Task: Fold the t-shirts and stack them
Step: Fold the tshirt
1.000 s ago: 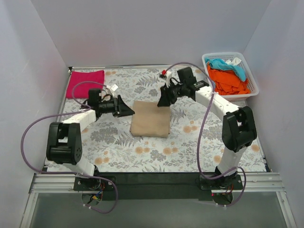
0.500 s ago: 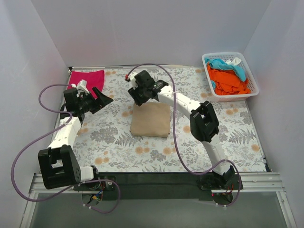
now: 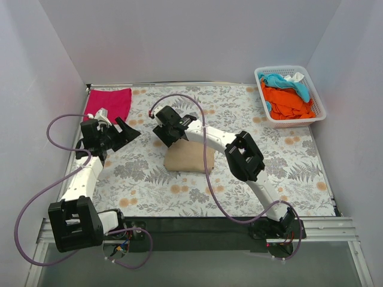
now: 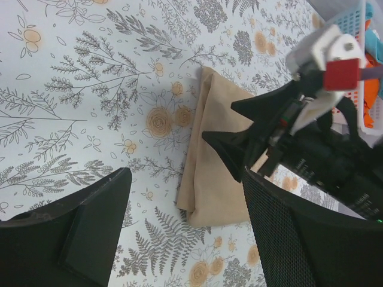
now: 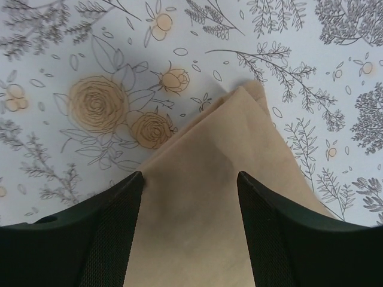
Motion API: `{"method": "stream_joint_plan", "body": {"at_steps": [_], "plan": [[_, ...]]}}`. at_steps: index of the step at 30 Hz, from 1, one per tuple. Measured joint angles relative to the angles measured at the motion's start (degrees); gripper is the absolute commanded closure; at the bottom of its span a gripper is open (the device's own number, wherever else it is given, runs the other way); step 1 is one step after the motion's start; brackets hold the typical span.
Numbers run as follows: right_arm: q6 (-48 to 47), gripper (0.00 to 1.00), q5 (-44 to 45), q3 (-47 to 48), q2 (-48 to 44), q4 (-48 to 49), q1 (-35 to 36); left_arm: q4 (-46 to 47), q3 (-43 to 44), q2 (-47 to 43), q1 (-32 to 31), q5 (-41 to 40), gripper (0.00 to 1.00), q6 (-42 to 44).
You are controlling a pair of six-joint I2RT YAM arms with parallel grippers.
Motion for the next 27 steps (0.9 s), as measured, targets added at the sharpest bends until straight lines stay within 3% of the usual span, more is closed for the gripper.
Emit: {"method": "stream_joint_plan", "body": {"at_steps": [9,18,27], "plan": [[0.81,0.43,0.61,1.05,3.85,0.63,-0.31,0.5,-3.23,-1.31,0.0,-0.42,0.3,0.2],[3.28,0.37,-1.31,2.93,3.76,-1.38,-0.52,0.98,-5.88,-4.55,0.07,-0.15,0.3,-0.04],[5.29,0.43,1.36,5.68,3.45,-1.25,-0.66,2.49,-6.27,-4.74,0.11,0.04,0.3,-0.33]]}}
